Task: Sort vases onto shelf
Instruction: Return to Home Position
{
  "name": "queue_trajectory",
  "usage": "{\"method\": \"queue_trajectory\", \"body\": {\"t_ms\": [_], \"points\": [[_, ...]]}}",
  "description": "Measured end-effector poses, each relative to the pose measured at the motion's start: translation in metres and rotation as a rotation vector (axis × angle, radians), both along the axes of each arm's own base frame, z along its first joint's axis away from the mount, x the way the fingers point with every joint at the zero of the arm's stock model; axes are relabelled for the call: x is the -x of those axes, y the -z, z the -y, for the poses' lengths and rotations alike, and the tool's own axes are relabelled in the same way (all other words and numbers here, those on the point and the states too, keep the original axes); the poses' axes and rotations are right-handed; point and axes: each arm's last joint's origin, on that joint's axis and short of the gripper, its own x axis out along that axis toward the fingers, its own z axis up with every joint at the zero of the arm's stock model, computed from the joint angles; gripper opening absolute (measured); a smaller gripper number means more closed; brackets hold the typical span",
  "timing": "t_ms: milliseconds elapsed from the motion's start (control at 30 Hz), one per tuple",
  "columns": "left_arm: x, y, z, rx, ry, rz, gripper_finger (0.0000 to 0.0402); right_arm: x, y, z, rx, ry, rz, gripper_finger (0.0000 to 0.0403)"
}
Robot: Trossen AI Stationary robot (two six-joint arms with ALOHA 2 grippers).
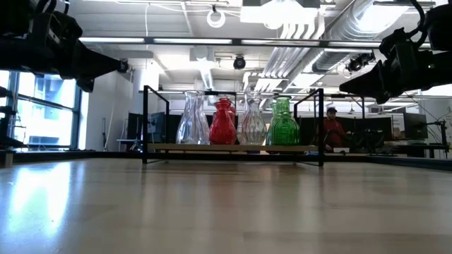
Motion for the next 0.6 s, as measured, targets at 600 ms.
{"method": "queue_trajectory", "body": {"t_ms": [600], "points": [[0.0000,-0.0001,0.0000,0.058,0.002,0.012,0.0000,0.0000,0.0001,0.0000,0.000,0.000,0.000,0.0000]]}}
